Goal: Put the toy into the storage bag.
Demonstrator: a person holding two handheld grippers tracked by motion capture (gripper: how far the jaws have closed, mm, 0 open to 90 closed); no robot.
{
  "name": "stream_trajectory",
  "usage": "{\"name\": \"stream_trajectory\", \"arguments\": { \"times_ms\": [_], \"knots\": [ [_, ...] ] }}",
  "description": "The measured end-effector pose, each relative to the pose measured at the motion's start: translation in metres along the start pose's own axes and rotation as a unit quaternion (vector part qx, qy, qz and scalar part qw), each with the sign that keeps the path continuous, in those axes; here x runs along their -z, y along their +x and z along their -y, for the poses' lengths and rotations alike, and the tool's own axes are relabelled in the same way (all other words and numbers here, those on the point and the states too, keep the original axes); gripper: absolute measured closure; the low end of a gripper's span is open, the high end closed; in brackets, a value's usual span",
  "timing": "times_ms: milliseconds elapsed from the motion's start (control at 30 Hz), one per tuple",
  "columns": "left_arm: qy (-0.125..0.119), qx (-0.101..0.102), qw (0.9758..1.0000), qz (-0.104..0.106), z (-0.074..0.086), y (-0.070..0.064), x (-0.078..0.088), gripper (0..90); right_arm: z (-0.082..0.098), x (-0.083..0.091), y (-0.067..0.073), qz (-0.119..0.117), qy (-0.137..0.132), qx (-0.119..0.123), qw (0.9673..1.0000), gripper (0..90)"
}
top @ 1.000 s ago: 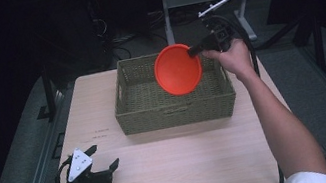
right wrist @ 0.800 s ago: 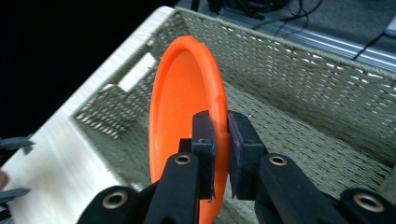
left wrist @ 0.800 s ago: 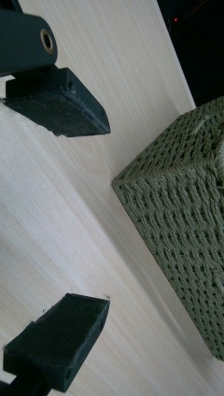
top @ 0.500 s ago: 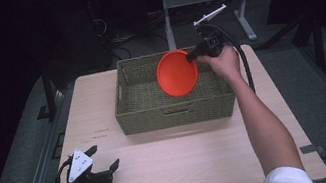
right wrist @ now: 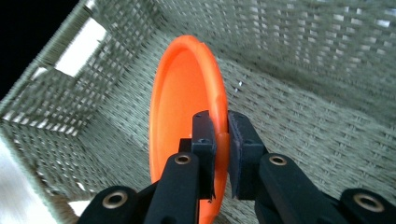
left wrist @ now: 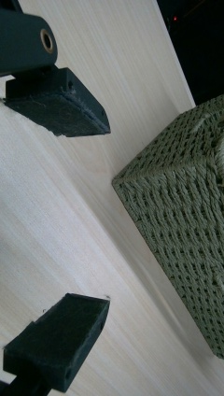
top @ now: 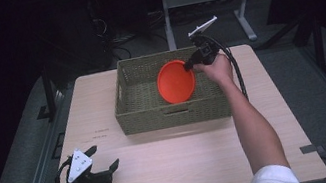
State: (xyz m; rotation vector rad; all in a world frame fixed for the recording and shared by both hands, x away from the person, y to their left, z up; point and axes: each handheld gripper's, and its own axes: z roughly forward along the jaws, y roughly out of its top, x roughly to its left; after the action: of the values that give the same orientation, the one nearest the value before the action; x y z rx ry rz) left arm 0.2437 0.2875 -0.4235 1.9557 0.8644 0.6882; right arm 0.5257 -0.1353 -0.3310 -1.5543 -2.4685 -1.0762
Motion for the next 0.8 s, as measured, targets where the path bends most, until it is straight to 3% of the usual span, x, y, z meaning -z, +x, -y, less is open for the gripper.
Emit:
{"name": "stream_trajectory", "arguments": {
  "times_ms": [533, 800],
  "knots": [
    [0.000, -0.001, 1.0000, -0.002, 0.000, 0.001, 0.001, 12.9, 0.011, -0.033, -0.018, 0.002, 0.036, -0.024, 0.9991, 82.0],
    [0.002, -0.001, 1.0000, -0.001, 0.000, 0.002, 0.001, 12.9, 0.012, -0.038, -0.026, 0.009, 0.051, -0.037, 0.9979, 81.7]
  ]
}}
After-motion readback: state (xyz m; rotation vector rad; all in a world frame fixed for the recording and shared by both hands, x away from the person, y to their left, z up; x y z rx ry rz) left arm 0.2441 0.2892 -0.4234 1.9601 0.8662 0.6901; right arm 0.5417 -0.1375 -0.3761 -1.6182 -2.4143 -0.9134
